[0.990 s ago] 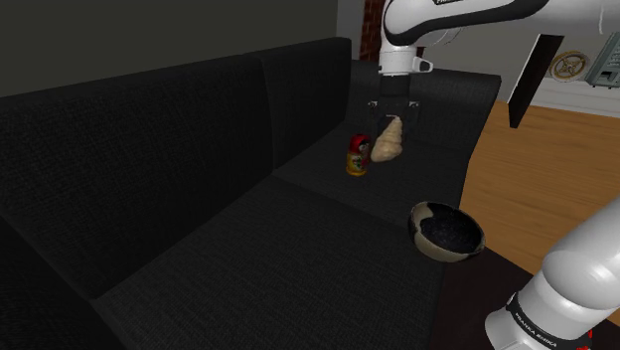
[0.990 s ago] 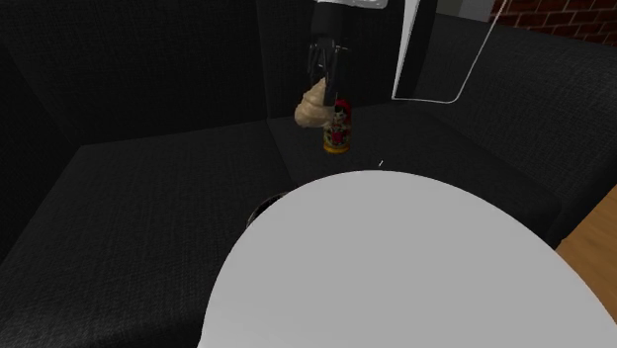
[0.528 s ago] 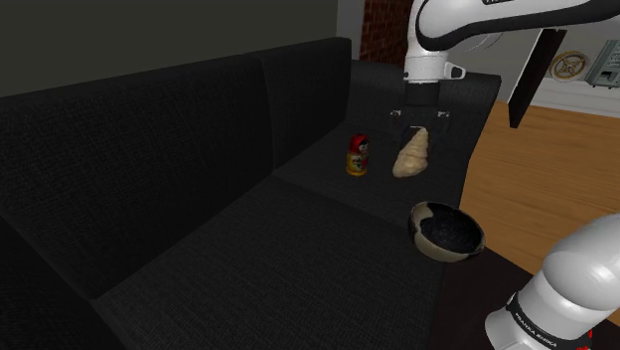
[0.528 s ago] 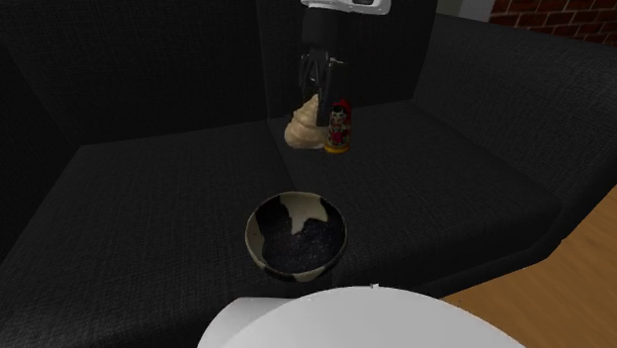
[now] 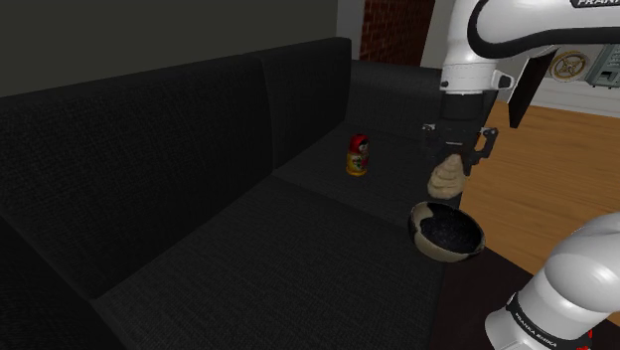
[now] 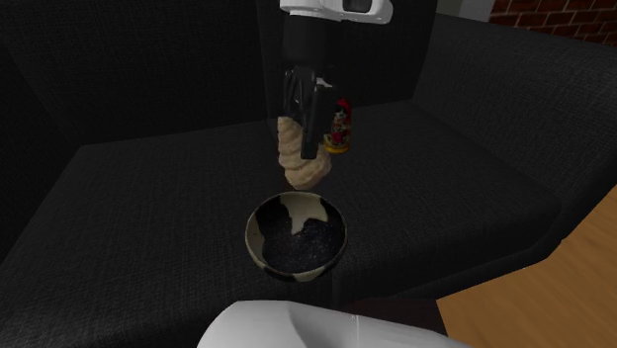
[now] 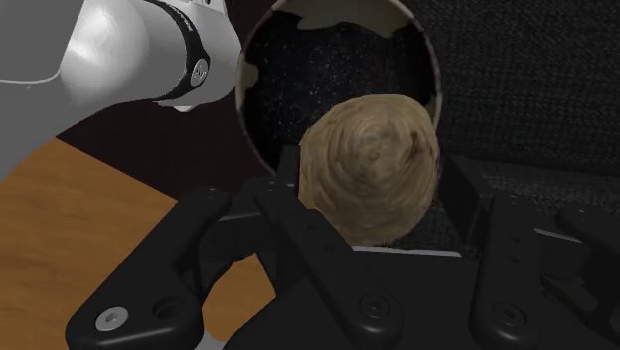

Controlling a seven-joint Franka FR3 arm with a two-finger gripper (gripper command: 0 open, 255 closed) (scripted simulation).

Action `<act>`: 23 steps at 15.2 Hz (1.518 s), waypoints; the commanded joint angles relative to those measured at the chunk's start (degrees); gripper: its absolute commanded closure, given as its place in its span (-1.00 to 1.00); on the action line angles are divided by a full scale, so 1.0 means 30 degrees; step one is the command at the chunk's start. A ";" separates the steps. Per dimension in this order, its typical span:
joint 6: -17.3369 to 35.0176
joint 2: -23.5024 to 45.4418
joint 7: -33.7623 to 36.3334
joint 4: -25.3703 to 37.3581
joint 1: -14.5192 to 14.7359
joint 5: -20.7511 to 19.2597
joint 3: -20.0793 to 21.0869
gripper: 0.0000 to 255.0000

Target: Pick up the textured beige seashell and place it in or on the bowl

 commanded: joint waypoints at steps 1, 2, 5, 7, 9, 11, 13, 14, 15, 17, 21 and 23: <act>-0.0914 -0.2163 0.0128 -0.1246 0.0256 0.0204 -0.0097 1.00; -0.0681 -0.2213 0.0098 -0.1530 0.0267 0.0228 -0.0067 1.00; 0.0023 -0.2343 0.0008 -0.2368 0.0297 0.0310 0.0032 1.00; 0.0499 -0.2409 -0.0054 -0.2913 0.0315 0.0370 0.0103 1.00; 0.0983 -0.2458 -0.0114 -0.3447 0.0336 0.0434 0.0176 1.00; 0.1473 -0.2489 -0.0175 -0.3972 0.0357 0.0502 0.0253 1.00; 0.1972 -0.2500 -0.0235 -0.4485 0.0381 0.0575 0.0333 1.00; 0.2225 -0.2498 -0.0266 -0.4738 0.0392 0.0613 0.0375 1.00; 0.2417 -0.2494 -0.0289 -0.4925 0.0401 0.0642 0.0406 1.00; 0.2416 -0.2494 -0.0289 -0.4926 0.0401 0.0642 0.0406 1.00; 0.2417 -0.2494 -0.0289 -0.4925 0.0401 0.0642 0.0406 1.00; 0.2417 -0.2494 -0.0289 -0.4925 0.0401 0.0642 0.0406 1.00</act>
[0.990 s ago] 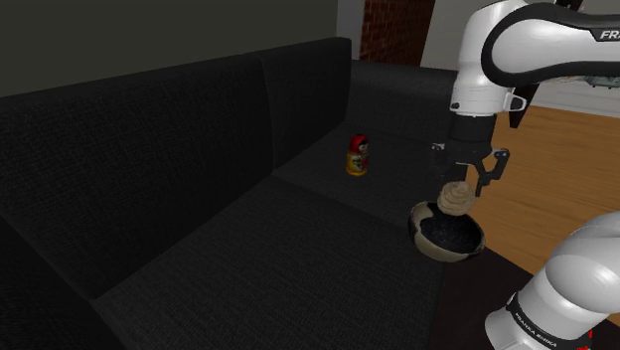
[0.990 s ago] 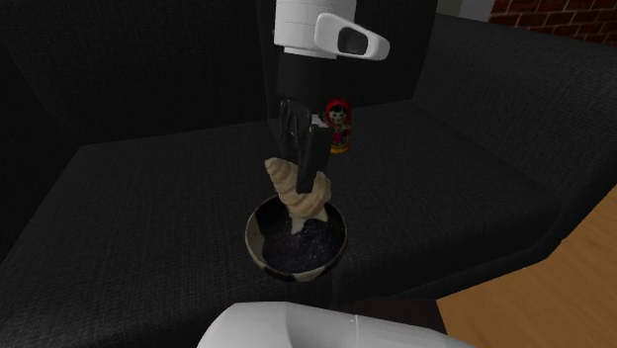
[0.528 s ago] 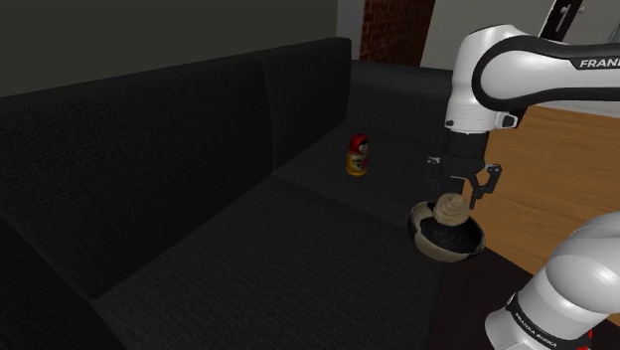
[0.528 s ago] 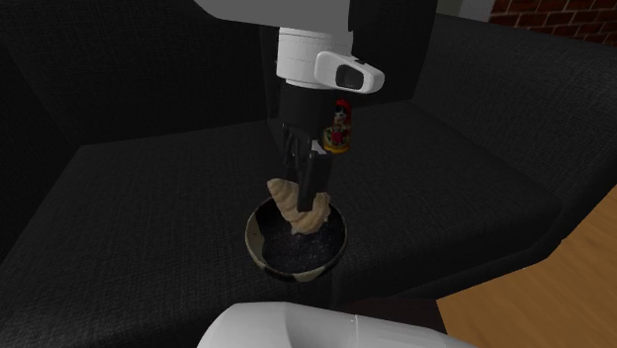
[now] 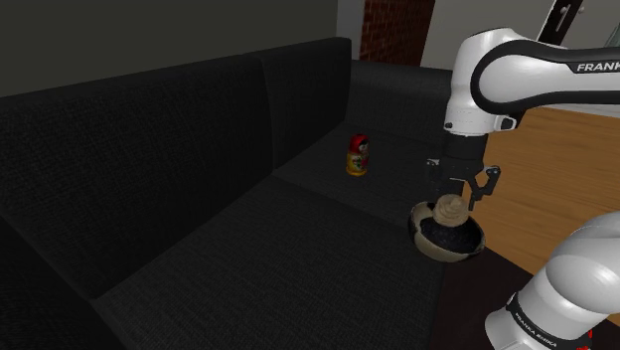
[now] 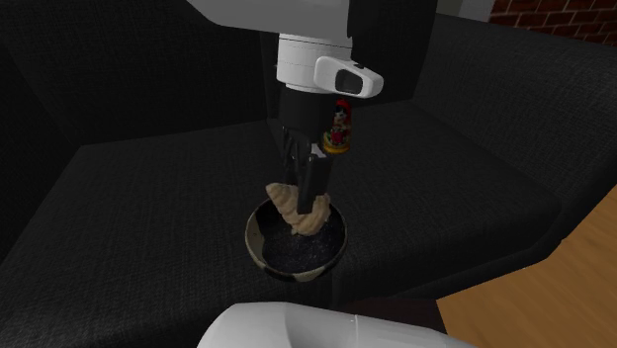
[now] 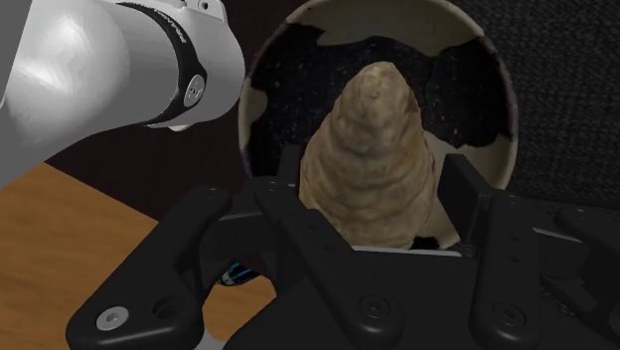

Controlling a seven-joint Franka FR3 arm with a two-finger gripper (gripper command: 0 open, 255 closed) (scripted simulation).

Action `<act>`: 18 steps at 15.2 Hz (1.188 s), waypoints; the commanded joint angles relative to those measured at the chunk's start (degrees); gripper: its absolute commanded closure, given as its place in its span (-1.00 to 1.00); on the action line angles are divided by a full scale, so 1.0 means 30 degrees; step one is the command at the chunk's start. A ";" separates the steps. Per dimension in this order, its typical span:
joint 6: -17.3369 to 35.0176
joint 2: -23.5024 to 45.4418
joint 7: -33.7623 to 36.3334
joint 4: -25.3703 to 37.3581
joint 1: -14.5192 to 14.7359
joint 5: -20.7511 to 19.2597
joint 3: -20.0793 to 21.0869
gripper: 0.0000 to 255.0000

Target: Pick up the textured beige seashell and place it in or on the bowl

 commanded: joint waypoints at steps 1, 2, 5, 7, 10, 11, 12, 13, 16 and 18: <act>0.0002 -0.0001 -0.0001 0.0004 0.0000 0.0000 -0.0001 -1.00; 0.0003 -0.0001 -0.0001 0.0004 -0.0001 0.0000 -0.0001 -1.00; 0.0002 0.0000 -0.0001 0.0005 -0.0001 0.0000 -0.0001 -1.00; -0.0529 0.0183 0.0017 0.0715 -0.0080 -0.0146 -0.0130 -1.00; -0.1972 0.0807 0.0069 0.2771 -0.0272 -0.0505 -0.0457 -1.00; -0.1972 0.0807 0.0068 0.2771 -0.0273 -0.0505 -0.0456 -1.00; -0.1974 0.0803 0.0069 0.2768 -0.0273 -0.0505 -0.0457 -1.00; -0.1973 0.0806 0.0069 0.2770 -0.0273 -0.0505 -0.0457 -1.00; -0.1972 0.0807 0.0069 0.2771 -0.0273 -0.0505 -0.0456 -1.00; -0.1972 0.0807 0.0069 0.2771 -0.0272 -0.0505 -0.0456 -1.00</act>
